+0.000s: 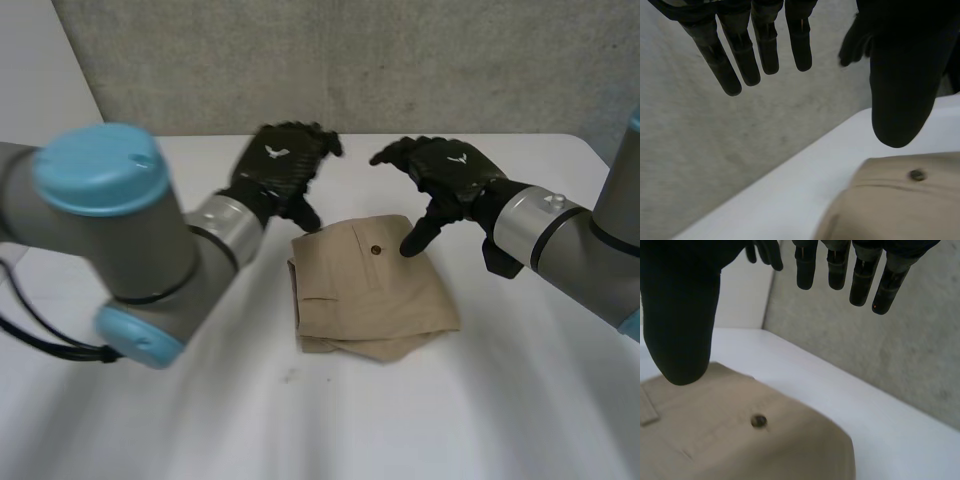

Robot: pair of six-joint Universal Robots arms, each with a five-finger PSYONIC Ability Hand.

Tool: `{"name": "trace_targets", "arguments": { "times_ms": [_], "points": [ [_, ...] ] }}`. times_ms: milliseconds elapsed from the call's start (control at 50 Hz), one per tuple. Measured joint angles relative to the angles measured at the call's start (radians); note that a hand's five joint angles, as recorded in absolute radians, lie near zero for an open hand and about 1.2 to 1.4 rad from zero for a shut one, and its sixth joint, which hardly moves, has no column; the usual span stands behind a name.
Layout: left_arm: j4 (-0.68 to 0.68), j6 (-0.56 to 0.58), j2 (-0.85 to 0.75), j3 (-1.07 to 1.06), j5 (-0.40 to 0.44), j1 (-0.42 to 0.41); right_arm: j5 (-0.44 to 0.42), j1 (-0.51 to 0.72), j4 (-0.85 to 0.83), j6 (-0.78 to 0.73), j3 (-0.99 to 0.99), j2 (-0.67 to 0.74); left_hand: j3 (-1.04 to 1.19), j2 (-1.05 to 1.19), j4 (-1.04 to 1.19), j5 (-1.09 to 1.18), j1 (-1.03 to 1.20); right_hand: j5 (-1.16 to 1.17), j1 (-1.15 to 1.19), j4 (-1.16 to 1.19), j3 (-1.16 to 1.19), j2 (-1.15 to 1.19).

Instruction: Fold the shorts.

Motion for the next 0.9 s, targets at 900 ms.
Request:
{"name": "trace_targets", "arguments": {
  "times_ms": [900],
  "points": [
    [-0.288,0.006,0.343,0.021,-0.219,0.153,0.513,-0.001,-0.007,-0.054,-0.080,-0.198,-0.084,-0.086,-0.077,-0.084,-0.077,-0.013,-0.059,0.000,0.000,0.000]
  ]
}}
